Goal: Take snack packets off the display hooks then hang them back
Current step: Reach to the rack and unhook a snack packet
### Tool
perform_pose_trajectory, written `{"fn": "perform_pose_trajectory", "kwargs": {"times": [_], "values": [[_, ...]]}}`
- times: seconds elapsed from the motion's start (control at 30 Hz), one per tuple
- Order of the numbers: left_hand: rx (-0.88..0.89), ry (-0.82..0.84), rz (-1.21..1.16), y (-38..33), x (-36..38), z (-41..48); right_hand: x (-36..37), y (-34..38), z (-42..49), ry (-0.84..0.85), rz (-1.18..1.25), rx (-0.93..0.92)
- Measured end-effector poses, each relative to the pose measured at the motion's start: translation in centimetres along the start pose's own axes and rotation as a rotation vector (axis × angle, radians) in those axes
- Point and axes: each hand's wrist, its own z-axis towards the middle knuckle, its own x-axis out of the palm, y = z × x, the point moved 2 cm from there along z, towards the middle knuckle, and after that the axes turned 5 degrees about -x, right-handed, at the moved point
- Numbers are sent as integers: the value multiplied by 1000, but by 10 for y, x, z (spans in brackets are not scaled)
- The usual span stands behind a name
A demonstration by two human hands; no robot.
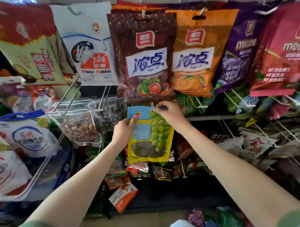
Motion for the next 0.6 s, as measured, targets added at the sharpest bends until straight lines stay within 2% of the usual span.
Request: {"fn": "perform_pose_trajectory", "kwargs": {"times": [0.17,0.27,0.33,0.4,0.5,0.6], "values": [[0,-68,-22,-2,4,-1,7,-7,13,-22,-45,-51],[142,-282,79,-9,5,-4,14,-3,21,-43,-17,-111],[328,-442,314,-6,12,-8,17,1,28,-68,-41,-112],[484,-521,584,-2,20,-7,17,4,36,-105,-94,-80],[603,-329,855,-2,31,-3,13,11,40,-165,-100,-14],[522,-99,943,4,37,8,14,16,32,-193,-85,6]]}}
